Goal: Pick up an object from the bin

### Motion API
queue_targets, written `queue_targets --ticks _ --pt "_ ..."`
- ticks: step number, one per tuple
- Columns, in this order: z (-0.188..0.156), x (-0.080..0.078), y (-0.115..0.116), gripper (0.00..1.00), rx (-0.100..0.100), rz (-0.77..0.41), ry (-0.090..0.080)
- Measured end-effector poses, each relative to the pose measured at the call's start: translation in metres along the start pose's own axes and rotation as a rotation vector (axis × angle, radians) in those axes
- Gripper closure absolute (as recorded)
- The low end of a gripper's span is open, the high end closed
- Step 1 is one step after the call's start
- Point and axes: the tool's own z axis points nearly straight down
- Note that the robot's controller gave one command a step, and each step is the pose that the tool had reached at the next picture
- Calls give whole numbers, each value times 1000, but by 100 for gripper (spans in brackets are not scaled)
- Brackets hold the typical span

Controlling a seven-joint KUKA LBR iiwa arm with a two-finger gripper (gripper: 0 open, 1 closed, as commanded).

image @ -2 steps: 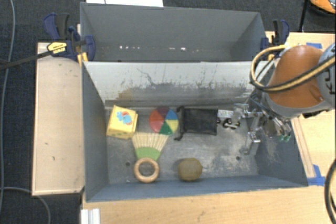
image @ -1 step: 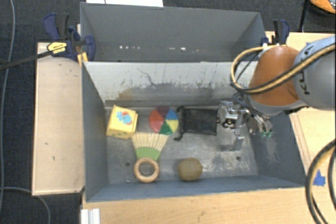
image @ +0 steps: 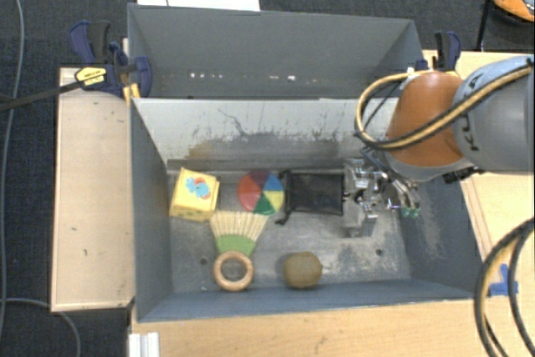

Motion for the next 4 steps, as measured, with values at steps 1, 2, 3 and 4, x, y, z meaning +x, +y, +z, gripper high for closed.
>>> queue_targets --ticks 1,2,3,4 --pt "-6 7 45 100 -2 169 -7" --pt "-6 7 45 100 -2 168 -7" --pt "-117 7 59 100 -2 148 -10" --pt "-117 7 59 100 -2 146 -10"
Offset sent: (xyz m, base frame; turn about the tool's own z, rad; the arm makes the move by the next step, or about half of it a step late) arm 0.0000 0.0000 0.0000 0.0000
